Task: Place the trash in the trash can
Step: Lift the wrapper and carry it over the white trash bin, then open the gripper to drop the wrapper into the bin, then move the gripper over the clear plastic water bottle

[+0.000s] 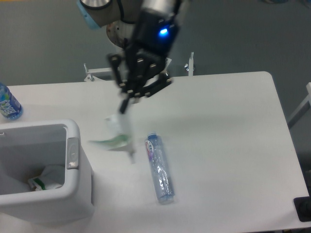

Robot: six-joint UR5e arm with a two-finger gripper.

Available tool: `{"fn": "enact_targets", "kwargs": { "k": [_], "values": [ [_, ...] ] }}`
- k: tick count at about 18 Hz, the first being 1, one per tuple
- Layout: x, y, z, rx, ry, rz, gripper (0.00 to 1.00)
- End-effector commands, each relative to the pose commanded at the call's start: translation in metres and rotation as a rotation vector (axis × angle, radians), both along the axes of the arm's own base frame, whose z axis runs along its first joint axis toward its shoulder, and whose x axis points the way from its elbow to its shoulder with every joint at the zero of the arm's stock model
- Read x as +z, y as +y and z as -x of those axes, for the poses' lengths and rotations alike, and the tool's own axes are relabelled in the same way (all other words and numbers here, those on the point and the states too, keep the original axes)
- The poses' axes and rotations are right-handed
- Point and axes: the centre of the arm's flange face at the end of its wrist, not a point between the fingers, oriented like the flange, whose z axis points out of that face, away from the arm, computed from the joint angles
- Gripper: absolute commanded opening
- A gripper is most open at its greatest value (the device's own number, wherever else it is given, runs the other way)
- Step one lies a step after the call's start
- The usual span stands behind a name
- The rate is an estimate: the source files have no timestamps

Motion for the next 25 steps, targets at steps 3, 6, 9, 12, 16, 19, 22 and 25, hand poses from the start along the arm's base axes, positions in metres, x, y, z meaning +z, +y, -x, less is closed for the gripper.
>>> {"fn": "enact_targets", "kwargs": {
  "k": [3, 6, 9, 12, 16, 19, 22, 25],
  "values": [
    [-0.008, 0.018, -0.019, -0.049, -0.005, 0.008, 0.0],
    [-0.018, 0.031, -0.032, -0.079, 0.0, 0.002, 0.0],
    [-0.029, 0.045, -0.039, -0.105, 0.003, 0.003, 0.17],
    [-0.033, 0.05, -0.04, -0.13, 0.035, -0.013, 0.83],
    [-0.03, 0.049, -0.039, -0.128, 0.041, -0.016, 1.0],
    [-0.03, 0.047, -0.032, -0.105, 0.049, -0.007, 1.0],
    [-0.035, 0.037, -0.009, -0.045, 0.073, 0.026, 1.0],
    [-0.038, 0.02, 0.028, 0.052, 0.095, 0.065, 1.0]
  ]
}}
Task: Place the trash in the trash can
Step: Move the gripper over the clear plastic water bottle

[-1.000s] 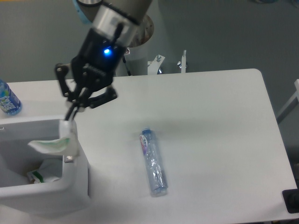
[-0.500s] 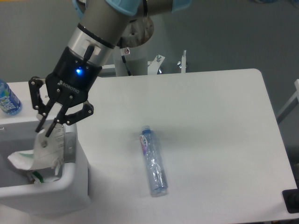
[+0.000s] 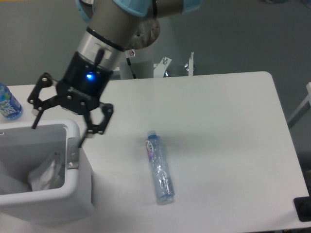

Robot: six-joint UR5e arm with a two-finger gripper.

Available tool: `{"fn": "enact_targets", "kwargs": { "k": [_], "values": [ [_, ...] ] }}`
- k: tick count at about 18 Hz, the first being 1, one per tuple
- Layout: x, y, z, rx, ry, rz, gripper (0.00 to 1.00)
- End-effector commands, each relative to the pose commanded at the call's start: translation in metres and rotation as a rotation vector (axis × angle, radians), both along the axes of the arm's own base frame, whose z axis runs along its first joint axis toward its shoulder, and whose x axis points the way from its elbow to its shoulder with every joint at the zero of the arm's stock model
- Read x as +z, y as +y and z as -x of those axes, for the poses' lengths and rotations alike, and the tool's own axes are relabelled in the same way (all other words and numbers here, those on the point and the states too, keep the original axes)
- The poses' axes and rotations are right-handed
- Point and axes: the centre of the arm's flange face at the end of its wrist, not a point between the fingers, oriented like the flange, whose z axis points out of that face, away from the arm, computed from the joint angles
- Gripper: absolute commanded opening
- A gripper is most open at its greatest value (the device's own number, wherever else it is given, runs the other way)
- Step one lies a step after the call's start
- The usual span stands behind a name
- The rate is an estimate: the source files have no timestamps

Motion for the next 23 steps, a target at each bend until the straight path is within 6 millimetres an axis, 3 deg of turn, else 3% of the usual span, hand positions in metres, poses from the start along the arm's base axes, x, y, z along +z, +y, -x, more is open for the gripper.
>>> {"fn": "enact_targets", "kwargs": {
  "k": [3, 6, 13, 20, 23],
  "values": [
    [-0.011, -0.016, 0.034, 0.066, -0.016, 0.022, 1.0],
    [-0.038, -0.026, 0.064, 0.123, -0.026, 0.08, 1.0],
    [-0.148, -0.014, 0.121, 0.221, 0.03, 0.357, 1.0],
    [-0.252, -0.002, 0.148, 0.212, 0.025, 0.531, 1.0],
    [-0.282, 0.009, 0.137, 0.18, 0.0, 0.566, 1.0]
  ]
}}
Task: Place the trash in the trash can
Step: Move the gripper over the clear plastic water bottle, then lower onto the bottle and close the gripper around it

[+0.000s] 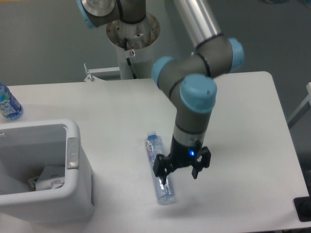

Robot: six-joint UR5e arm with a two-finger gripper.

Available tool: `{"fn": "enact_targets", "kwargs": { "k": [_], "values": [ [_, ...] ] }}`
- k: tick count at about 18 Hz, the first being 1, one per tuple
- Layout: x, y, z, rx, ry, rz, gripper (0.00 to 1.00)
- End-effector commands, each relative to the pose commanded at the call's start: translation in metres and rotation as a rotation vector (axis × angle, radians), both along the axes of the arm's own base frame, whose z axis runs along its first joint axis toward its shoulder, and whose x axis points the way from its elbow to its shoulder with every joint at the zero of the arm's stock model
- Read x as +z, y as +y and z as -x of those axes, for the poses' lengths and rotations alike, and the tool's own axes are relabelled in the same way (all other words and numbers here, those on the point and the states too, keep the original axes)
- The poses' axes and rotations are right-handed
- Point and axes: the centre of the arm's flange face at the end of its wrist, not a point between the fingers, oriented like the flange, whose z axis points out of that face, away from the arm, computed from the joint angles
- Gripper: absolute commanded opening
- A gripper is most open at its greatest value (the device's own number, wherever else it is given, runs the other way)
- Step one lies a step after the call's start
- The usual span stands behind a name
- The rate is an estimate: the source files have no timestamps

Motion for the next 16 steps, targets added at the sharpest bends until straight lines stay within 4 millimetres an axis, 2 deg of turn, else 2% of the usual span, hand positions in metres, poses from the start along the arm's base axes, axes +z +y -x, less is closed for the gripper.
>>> {"fn": "enact_targets", "kwargs": {
  "k": [3, 4, 10, 14, 16],
  "values": [
    [-0.032, 0.005, 0.0, -0.006, -0.011, 0.054, 1.0],
    [-0.039, 0.011, -0.005, -0.017, -0.004, 0.072, 1.0],
    [-0.047, 0.018, -0.02, -0.063, -0.003, 0.088, 1.0],
    [-0.068, 0.023, -0.026, -0.08, -0.016, 0.118, 1.0],
    [-0.071, 0.024, -0.027, -0.082, -0.005, 0.132, 1.0]
  ]
}}
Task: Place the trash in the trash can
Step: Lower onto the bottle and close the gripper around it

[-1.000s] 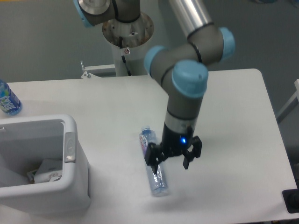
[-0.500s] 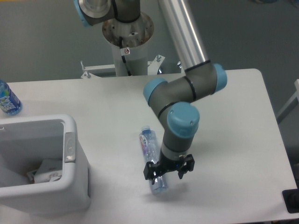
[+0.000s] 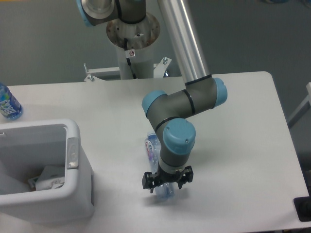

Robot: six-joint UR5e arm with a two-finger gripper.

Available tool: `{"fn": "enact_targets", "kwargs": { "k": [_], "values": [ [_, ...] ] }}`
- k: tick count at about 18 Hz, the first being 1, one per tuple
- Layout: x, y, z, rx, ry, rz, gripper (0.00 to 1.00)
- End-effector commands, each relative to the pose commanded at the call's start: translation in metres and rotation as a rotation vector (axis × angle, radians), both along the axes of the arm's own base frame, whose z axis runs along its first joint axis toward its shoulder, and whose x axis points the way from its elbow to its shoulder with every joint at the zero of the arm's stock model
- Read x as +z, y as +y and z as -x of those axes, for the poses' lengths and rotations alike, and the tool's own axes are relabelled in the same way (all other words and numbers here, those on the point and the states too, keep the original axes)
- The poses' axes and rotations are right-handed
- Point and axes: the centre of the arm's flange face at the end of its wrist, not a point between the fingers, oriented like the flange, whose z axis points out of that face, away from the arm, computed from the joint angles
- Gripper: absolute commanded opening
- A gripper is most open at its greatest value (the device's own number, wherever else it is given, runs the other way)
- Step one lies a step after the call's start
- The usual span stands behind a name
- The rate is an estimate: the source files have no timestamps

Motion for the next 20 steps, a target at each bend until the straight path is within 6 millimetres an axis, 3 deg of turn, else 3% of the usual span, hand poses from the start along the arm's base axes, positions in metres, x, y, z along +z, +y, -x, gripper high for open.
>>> {"fn": "enact_targets", "kwargs": {
  "k": [2, 6, 9, 17, 20],
  "values": [
    [-0.001, 0.0, -0.001, -0.001, 0.0, 0.004, 1.0],
    [-0.001, -0.001, 0.0, -0.001, 0.012, 0.016, 0.72],
    [0.003, -0.002, -0.001, -0.001, 0.015, 0.015, 0.61],
    [0.015, -0.003, 0.001, 0.0, 0.045, 0.014, 0.55],
    [0.043, -0.001, 0.004, -0.001, 0.077, -0.019, 0.55]
  ]
}}
